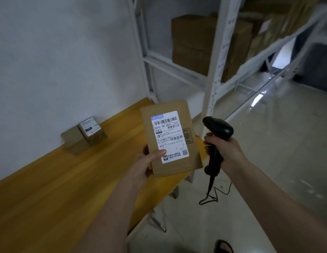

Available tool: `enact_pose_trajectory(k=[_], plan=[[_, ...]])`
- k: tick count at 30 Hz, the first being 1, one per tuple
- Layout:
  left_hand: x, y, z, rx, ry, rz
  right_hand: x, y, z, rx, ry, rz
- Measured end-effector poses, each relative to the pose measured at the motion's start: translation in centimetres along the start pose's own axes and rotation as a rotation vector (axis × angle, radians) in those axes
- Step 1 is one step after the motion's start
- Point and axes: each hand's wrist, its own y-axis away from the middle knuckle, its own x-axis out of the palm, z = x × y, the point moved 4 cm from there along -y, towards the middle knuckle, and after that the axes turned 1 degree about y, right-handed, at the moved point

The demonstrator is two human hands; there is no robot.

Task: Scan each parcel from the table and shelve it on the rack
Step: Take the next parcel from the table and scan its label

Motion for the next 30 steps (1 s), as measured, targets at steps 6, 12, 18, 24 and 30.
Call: enact_pose_trajectory(k=[6,12,18,24,30], plan=[[8.4,-0.2,0.3,-0.042,-0.098,0.15,-7.2,-0.4,2.8,-0.056,0.044,-0.066],[18.3,-1.1,0.4,-0.057,-0.128,0.198,-15.0,-2.3,6.8,-0.065,0.007,-0.048],[27.4,-3.4,-0.1,-0.027,-0.105,0.176,-22.6,-5.4,11.2,-0.112,0.017,0.027],[36.4,-5.8,-0.2,0.037,-0.137,0.111,-30.2,-8.8,15.8,-0.193,0.034,0.104],[42.7,-7.8,-0.5,0.045,-0.159,0.073,-35.2,-11.8,18.9,-0.267,0.053,0.156]])
